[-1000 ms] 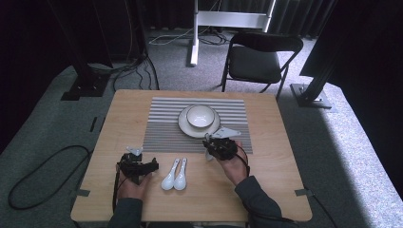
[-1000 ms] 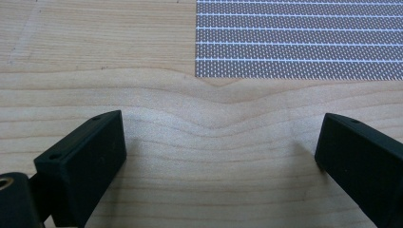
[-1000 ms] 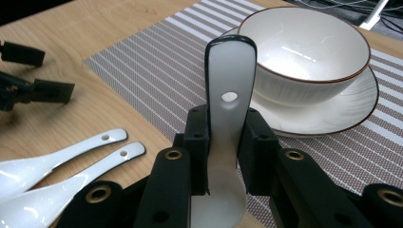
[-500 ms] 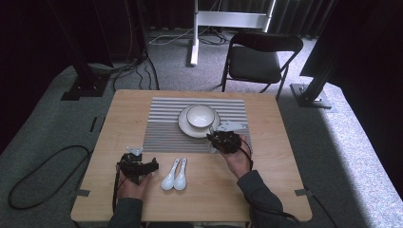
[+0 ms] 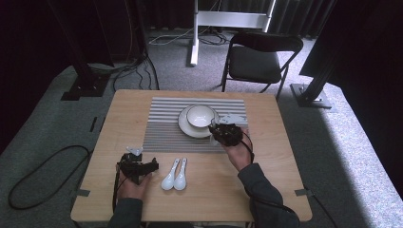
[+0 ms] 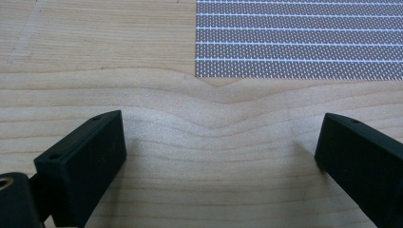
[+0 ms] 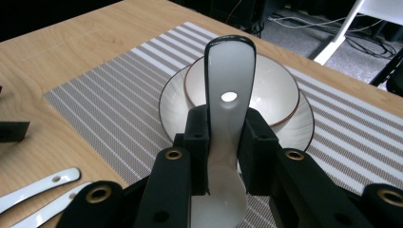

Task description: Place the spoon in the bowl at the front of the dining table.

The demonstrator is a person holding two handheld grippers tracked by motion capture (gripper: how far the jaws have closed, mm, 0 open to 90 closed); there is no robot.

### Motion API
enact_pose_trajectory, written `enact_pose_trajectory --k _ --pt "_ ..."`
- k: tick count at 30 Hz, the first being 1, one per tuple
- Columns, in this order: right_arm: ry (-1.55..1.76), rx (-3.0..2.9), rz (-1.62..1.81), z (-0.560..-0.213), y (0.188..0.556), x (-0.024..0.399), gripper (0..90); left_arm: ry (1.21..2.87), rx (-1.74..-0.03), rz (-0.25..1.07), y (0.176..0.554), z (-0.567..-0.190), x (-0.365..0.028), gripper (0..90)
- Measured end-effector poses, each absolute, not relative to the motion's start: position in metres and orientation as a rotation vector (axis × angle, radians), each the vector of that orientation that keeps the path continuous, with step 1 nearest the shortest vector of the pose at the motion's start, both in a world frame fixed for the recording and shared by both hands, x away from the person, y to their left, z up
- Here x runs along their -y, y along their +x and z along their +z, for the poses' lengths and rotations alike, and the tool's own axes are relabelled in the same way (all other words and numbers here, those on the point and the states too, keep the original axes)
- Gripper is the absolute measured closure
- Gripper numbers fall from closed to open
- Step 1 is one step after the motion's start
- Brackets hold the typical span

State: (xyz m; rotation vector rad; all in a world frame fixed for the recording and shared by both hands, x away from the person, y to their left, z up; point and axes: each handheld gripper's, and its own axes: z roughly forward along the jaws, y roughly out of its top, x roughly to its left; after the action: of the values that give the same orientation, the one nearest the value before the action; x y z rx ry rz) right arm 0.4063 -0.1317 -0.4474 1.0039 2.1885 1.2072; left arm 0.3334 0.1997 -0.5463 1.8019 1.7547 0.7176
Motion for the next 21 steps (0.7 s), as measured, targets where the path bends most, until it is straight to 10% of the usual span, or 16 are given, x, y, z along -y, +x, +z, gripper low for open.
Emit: enact_pose_trajectory --k 21 --pt "0.985 -2.15 1.2 -0.434 0.425 0.127 75.5 1.801 -1.755 0.718 0.333 -0.546 -0.2 3.4"
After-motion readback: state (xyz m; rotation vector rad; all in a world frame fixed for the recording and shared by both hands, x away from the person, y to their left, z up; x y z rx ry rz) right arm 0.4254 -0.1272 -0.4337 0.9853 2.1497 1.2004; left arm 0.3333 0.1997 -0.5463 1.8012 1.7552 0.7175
